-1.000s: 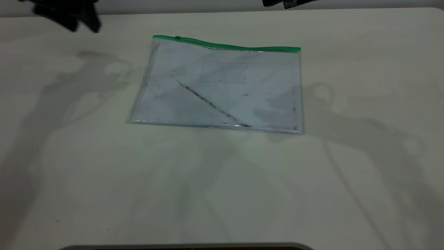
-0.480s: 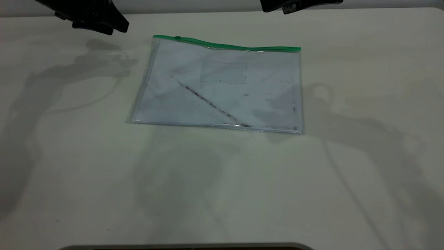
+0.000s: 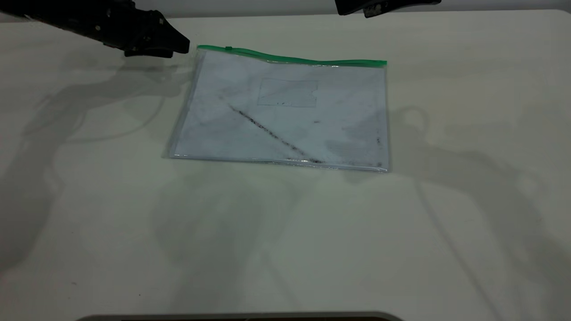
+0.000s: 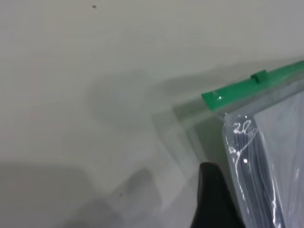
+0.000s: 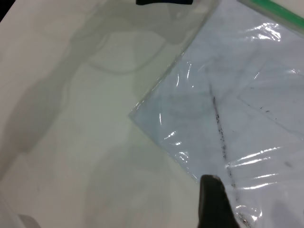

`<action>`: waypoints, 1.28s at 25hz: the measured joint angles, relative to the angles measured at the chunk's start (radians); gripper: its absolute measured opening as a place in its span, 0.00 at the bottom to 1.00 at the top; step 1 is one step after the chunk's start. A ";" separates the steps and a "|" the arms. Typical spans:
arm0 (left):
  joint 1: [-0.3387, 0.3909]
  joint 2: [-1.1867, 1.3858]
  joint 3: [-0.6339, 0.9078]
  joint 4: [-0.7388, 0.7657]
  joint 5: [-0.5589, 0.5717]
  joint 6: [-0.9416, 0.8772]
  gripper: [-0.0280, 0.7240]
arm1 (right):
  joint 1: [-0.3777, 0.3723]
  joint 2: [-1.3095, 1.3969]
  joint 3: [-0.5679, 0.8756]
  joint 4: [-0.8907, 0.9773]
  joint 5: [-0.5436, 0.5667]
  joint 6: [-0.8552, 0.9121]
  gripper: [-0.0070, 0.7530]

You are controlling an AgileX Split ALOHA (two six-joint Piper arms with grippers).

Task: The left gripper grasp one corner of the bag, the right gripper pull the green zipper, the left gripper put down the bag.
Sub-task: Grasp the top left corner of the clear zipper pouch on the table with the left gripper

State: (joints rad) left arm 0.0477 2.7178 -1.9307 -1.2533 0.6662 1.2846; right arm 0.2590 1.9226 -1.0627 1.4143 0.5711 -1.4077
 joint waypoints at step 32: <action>-0.063 0.114 -0.114 -0.163 -0.029 0.069 0.72 | 0.000 0.000 0.000 0.003 0.000 0.000 0.65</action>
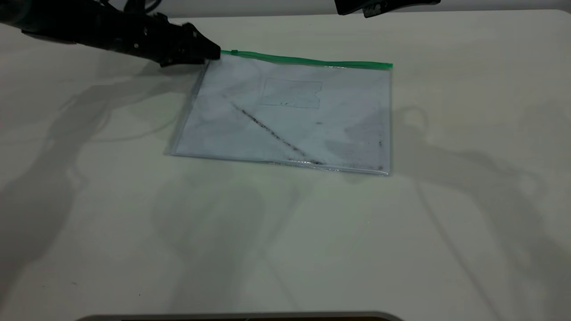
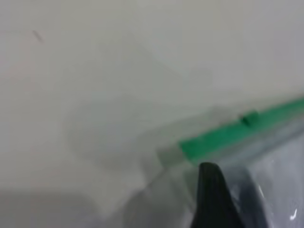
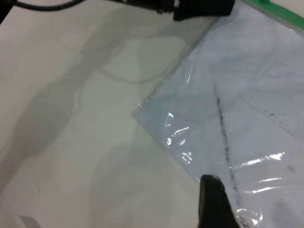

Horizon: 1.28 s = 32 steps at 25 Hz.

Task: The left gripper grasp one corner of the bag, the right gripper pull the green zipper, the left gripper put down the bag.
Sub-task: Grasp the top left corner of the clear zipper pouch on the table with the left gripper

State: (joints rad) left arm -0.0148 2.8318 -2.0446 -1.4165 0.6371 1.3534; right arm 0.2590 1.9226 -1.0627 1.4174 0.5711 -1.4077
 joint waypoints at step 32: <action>-0.045 0.042 -0.045 0.044 0.166 -0.062 0.66 | 0.000 0.000 0.000 0.001 0.020 0.000 0.65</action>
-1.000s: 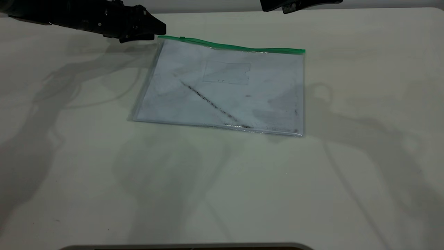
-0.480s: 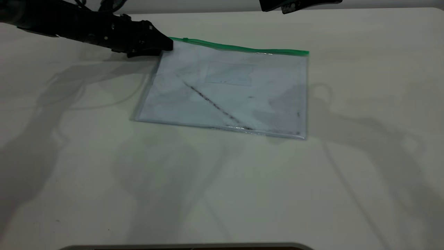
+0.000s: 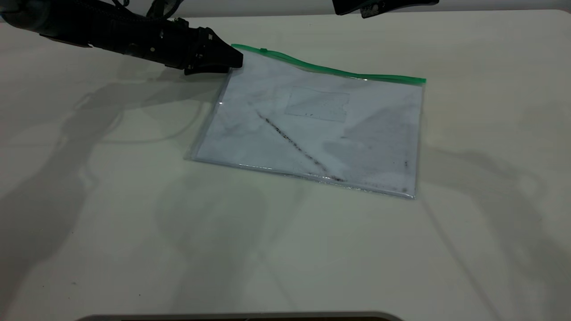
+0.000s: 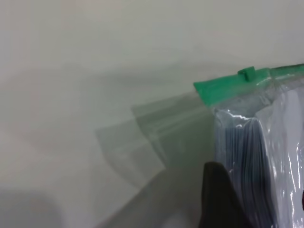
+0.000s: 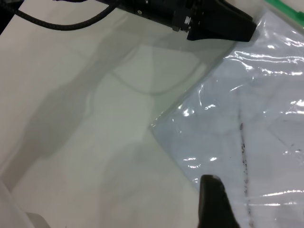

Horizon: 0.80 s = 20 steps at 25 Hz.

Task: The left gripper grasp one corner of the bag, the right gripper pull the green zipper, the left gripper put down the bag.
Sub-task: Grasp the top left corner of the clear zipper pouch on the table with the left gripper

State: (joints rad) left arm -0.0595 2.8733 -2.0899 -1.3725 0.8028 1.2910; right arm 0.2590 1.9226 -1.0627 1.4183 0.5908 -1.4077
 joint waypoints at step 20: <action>0.018 -0.003 -0.041 0.001 -0.102 -0.033 0.82 | 0.000 0.070 0.000 0.014 0.051 0.000 0.65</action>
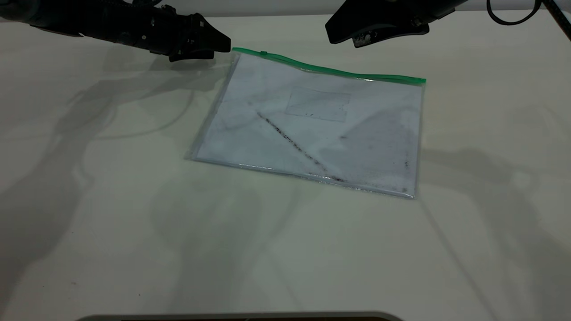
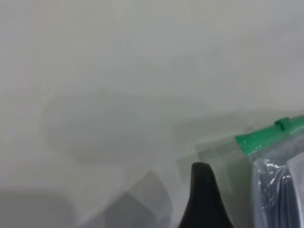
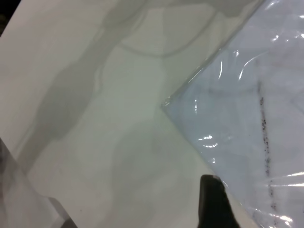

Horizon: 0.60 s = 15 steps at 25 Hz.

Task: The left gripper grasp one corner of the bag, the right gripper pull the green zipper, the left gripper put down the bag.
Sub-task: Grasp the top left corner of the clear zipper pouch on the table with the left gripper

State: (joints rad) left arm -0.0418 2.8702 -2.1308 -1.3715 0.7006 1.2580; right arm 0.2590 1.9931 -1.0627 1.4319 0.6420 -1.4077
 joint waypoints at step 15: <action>-0.046 0.052 -0.021 -0.036 0.042 0.000 0.82 | 0.000 0.000 -0.002 0.005 0.026 0.000 0.65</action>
State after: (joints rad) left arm -0.0882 2.9221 -2.1514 -1.4071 0.7422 1.2579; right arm 0.2590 1.9931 -1.0642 1.4369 0.6681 -1.4077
